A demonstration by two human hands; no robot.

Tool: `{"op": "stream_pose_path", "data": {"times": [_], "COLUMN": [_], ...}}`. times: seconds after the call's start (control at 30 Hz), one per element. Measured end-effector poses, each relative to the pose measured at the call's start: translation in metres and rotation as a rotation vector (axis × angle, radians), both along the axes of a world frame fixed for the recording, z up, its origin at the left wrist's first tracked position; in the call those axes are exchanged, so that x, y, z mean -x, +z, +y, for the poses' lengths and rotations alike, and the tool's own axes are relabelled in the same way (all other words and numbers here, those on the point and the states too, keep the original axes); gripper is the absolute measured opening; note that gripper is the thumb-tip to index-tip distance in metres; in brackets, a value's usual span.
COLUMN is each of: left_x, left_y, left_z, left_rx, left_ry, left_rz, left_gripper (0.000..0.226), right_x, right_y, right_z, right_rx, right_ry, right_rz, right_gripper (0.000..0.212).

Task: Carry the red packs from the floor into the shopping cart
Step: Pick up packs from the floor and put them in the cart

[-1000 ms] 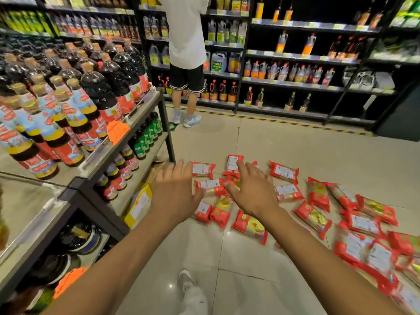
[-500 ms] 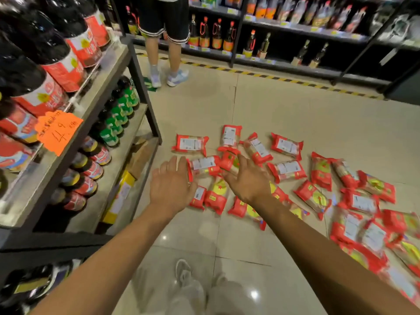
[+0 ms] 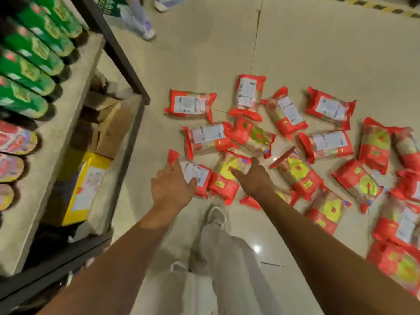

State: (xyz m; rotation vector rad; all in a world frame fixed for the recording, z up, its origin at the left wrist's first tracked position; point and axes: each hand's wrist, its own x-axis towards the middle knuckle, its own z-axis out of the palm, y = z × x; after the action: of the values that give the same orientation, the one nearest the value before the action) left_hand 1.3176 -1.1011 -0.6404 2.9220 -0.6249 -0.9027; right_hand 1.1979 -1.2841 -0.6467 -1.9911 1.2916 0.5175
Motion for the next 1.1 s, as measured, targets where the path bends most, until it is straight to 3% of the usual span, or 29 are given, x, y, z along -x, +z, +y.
{"op": "stream_pose_path", "data": {"times": [0.33, 0.47, 0.57, 0.63, 0.73, 0.87, 0.93, 1.1], "left_x": [-0.013, -0.017, -0.02, -0.023, -0.027, -0.028, -0.028, -0.027], "left_y": [-0.301, -0.391, -0.45, -0.458, -0.461, -0.461, -0.456, -0.405], "left_z": [-0.013, -0.002, 0.013, 0.012, 0.008, 0.001, 0.003, 0.028], "left_rx": [0.037, 0.177, 0.275, 0.367, 0.571, 0.746, 0.786, 0.714], "left_ry": [0.513, 0.828, 1.0, 1.127, 1.324, 1.406, 1.409, 1.259], "left_rz": [0.333, 0.389, 0.431, 0.453, 0.528, 0.608, 0.579, 0.448], "left_gripper": [0.096, 0.116, 0.1, 0.105, 0.062, 0.035, 0.033, 0.054], "right_x": [0.006, 0.006, 0.002, 0.001, 0.004, 0.001, -0.002, 0.005], "right_y": [-0.288, -0.37, -0.411, -0.428, -0.443, -0.439, -0.433, -0.376], "right_z": [-0.023, -0.025, -0.031, -0.036, -0.042, -0.043, -0.043, -0.031], "right_rx": [-0.116, -0.184, -0.209, -0.183, -0.154, -0.134, -0.111, -0.031], "right_ry": [-0.06, -0.188, -0.337, -0.387, -0.491, -0.553, -0.513, -0.47], "right_rz": [0.079, 0.076, 0.05, 0.032, -0.034, -0.008, 0.026, -0.021], "right_gripper": [0.092, 0.1, 0.097, 0.096, 0.096, 0.108, 0.105, 0.096]}}
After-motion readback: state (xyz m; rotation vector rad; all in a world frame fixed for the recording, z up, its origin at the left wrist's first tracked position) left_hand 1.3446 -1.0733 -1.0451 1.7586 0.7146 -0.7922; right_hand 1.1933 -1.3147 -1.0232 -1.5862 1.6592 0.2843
